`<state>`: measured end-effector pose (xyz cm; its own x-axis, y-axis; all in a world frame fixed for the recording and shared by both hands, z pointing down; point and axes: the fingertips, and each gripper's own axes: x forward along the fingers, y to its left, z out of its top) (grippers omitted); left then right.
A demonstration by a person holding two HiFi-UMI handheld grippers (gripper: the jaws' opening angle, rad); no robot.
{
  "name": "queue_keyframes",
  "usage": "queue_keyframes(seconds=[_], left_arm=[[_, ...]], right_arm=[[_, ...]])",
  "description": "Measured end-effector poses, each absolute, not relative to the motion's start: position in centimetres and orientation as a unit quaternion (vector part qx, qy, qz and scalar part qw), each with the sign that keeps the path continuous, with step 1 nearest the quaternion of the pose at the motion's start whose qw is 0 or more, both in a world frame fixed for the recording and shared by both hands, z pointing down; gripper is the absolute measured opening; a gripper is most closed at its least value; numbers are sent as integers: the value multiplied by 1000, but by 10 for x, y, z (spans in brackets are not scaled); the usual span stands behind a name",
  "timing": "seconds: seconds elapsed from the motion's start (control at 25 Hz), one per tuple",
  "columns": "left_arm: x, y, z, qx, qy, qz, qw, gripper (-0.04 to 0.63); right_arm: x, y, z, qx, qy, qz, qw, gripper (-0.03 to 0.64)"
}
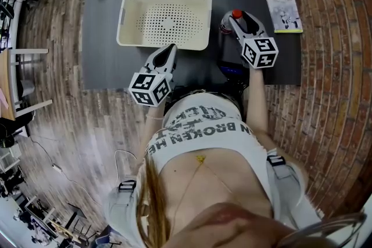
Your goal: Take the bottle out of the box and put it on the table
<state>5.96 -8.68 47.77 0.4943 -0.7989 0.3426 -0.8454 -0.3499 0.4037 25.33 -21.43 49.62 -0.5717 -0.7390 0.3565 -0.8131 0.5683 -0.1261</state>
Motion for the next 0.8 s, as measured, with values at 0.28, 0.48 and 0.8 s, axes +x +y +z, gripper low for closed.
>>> queue_keyframes(seconds=[0.28,0.48,0.8], left_arm=[[58,-90,477,820,-502,44,271,5],[58,-90,479,819,-503,45,271,5],[56,-89,479,819,-503,46,273,5]], right_arm=[[265,-206,500,447,-871,138,152,195],[270,-201,503,446,-870,141,157,195],[270,-193,506,444,-869,145,165,193]])
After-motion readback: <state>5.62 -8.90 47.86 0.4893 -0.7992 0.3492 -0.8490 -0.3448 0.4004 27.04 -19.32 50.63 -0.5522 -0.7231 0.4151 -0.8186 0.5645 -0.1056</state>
